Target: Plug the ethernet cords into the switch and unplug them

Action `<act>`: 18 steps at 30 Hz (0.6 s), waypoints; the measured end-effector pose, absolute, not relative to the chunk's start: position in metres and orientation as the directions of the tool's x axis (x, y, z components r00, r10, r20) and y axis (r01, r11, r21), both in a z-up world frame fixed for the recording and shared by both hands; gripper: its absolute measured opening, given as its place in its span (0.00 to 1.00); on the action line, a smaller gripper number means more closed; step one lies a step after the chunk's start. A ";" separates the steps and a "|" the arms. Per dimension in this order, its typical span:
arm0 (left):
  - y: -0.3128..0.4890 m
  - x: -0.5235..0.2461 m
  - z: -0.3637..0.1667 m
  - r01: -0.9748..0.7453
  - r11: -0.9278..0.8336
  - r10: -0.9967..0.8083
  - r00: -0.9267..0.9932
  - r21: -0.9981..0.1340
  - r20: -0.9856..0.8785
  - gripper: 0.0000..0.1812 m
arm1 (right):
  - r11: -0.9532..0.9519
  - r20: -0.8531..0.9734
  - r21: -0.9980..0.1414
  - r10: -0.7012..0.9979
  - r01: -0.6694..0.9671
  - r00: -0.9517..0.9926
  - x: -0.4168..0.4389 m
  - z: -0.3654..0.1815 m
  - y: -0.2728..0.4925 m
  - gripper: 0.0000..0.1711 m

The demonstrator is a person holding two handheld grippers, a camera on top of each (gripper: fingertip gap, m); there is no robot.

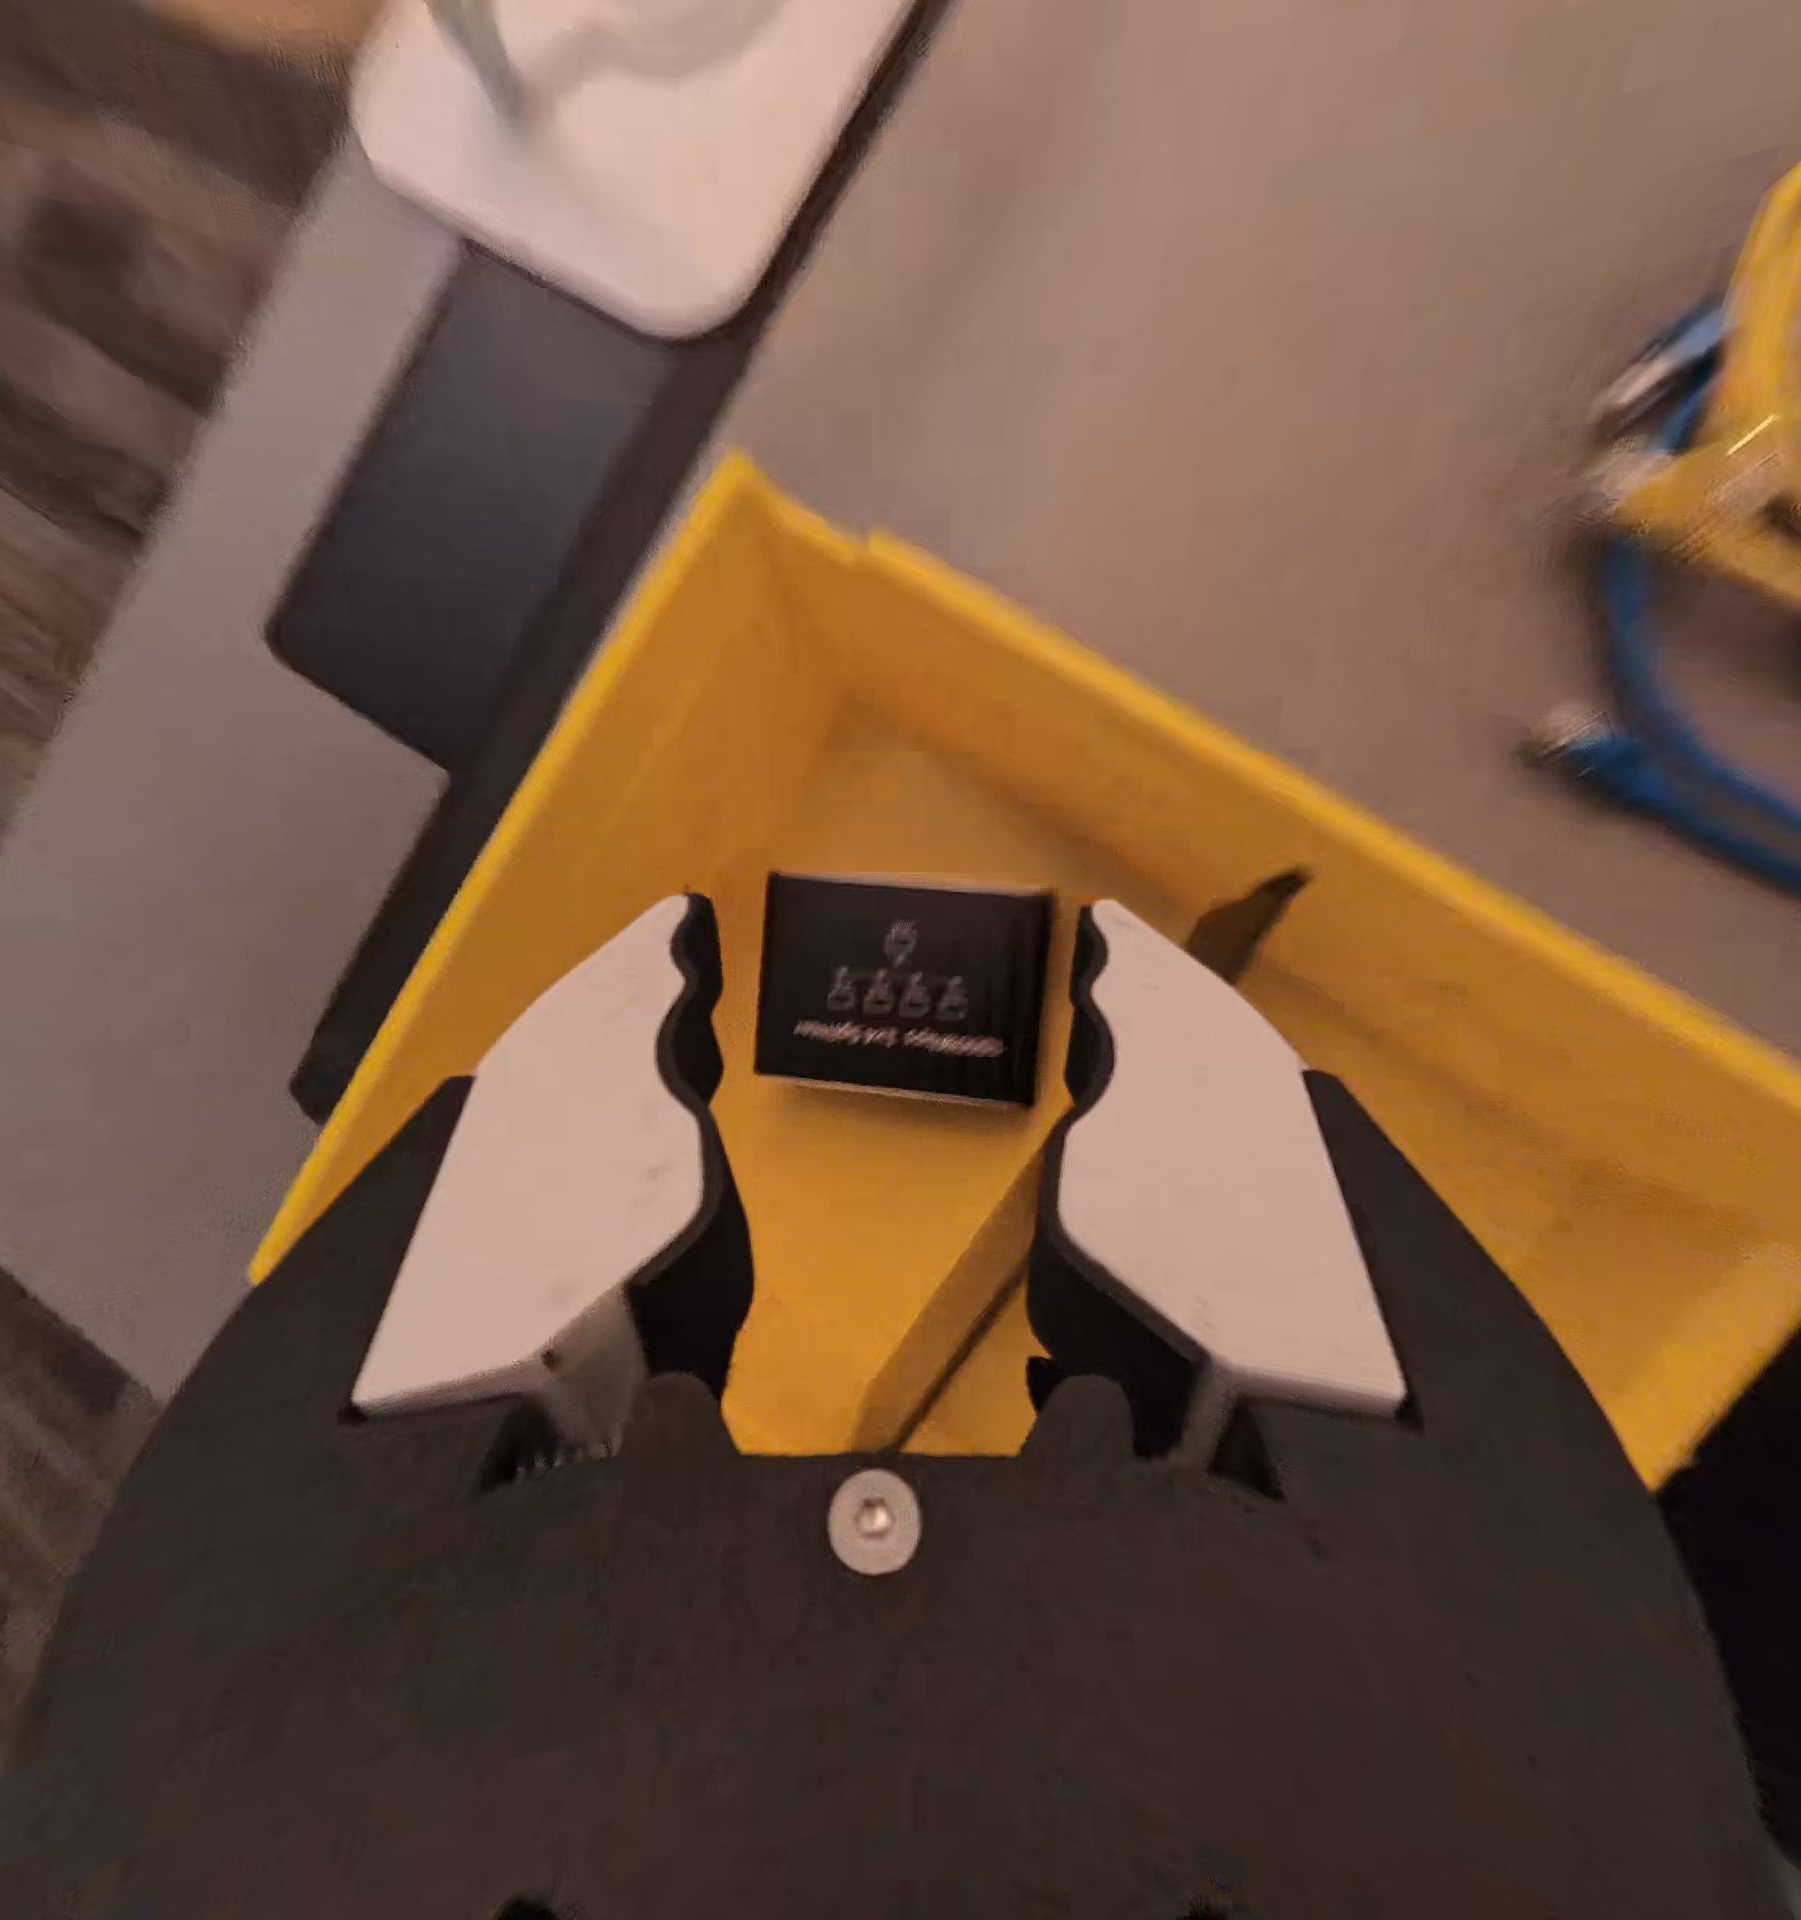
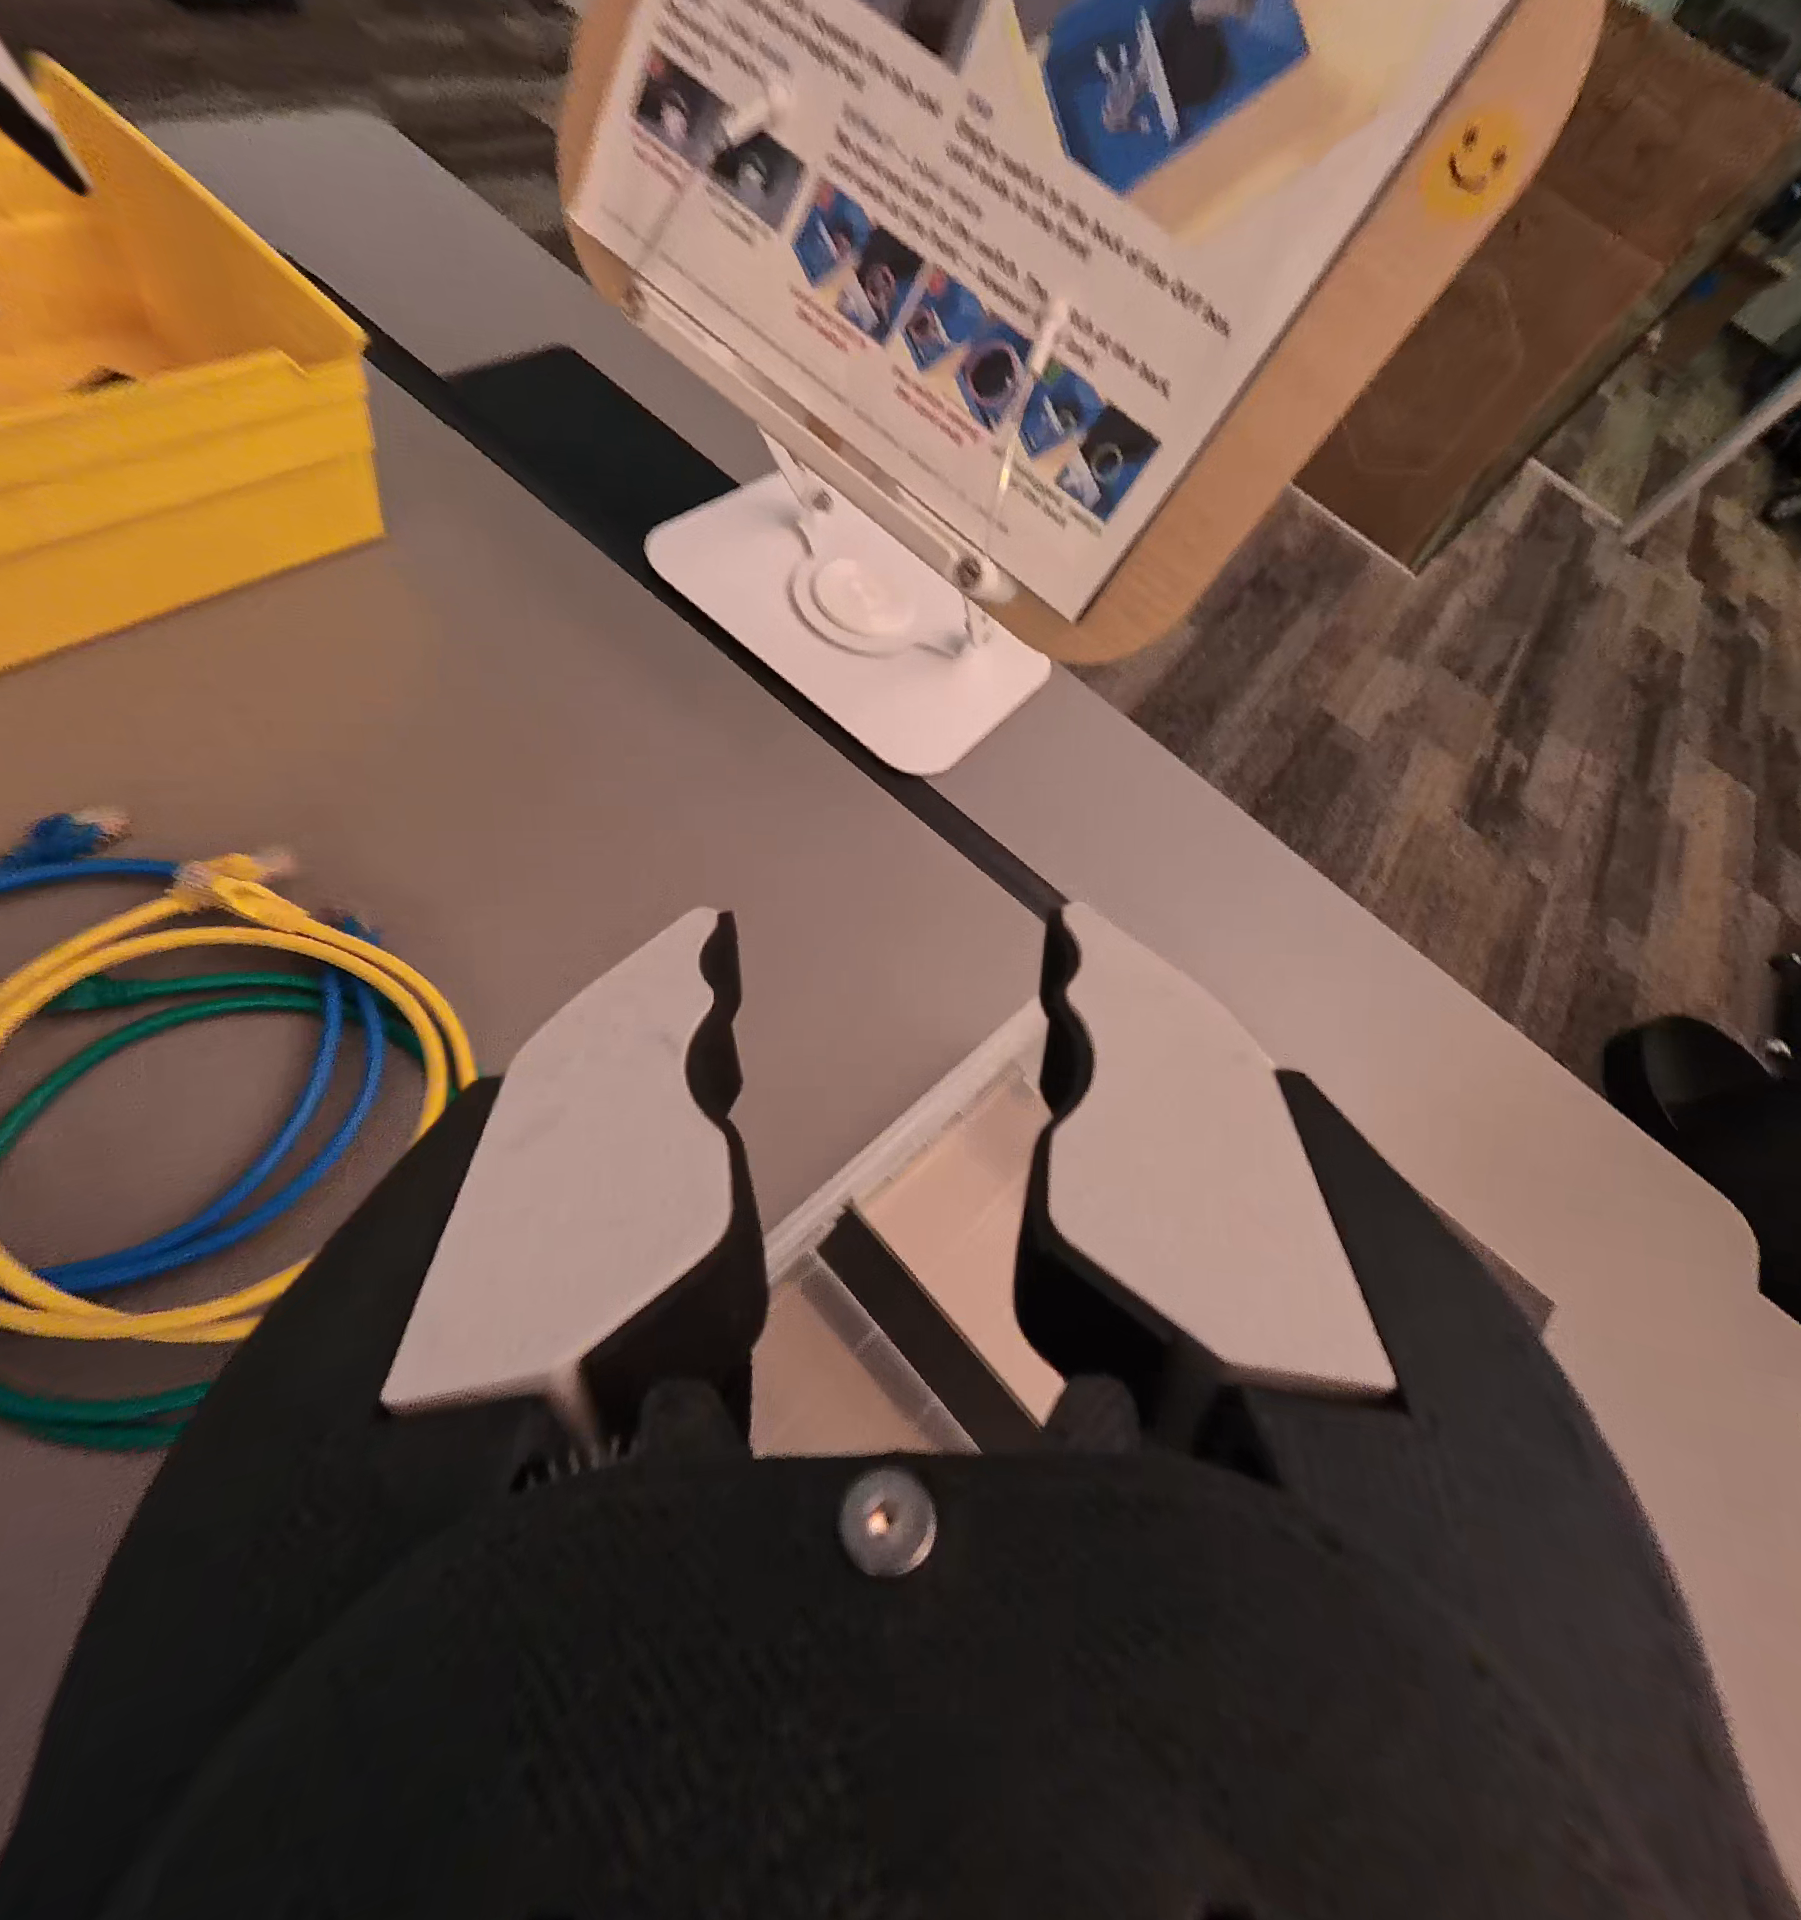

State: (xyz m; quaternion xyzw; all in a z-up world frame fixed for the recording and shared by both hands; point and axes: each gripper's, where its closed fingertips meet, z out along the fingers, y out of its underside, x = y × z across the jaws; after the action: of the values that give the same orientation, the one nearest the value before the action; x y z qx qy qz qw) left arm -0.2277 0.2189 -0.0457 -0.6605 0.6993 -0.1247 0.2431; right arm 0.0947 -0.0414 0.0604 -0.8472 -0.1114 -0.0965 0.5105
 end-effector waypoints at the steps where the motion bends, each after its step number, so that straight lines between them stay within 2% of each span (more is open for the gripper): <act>1: 0.228 -0.230 -0.064 -0.894 0.110 -0.983 -0.035 -0.435 -0.178 0.38 | -0.472 0.281 -0.835 0.078 0.284 0.957 0.100 0.057 -0.041 0.33; 4: 0.241 -0.237 -0.107 -0.944 0.153 -0.983 -0.114 -0.292 -0.144 0.42 | -0.490 0.275 -0.832 0.044 0.261 0.960 0.113 0.053 -0.042 0.33; 8: 0.236 -0.241 -0.138 -0.972 0.134 -0.991 -0.135 -0.194 -0.007 0.57 | -0.512 0.259 -0.828 0.015 0.230 0.966 0.125 0.047 -0.041 0.33; 10: 0.235 -0.245 -0.149 -0.977 0.158 -0.987 -0.162 -0.140 0.012 0.57 | -0.529 0.260 -0.819 0.004 0.223 0.966 0.130 0.043 -0.040 0.33; 14: 0.234 -0.244 -0.151 -0.981 0.157 -0.986 -0.161 -0.114 0.032 0.54 | -0.554 0.270 -0.800 0.012 0.231 0.963 0.131 0.035 -0.037 0.33; 18: 0.249 -0.245 -0.139 -0.973 0.156 -0.986 -0.142 -0.169 -0.092 0.54 | -0.545 0.271 -0.803 0.028 0.242 0.962 0.125 0.037 -0.037 0.33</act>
State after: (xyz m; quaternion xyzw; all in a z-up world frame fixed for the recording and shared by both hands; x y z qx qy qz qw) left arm -0.2453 0.2492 -0.1391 -0.6488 0.7548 -0.0342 0.0903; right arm 0.1254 -0.0366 0.0371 -0.8716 -0.0775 -0.1135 0.4705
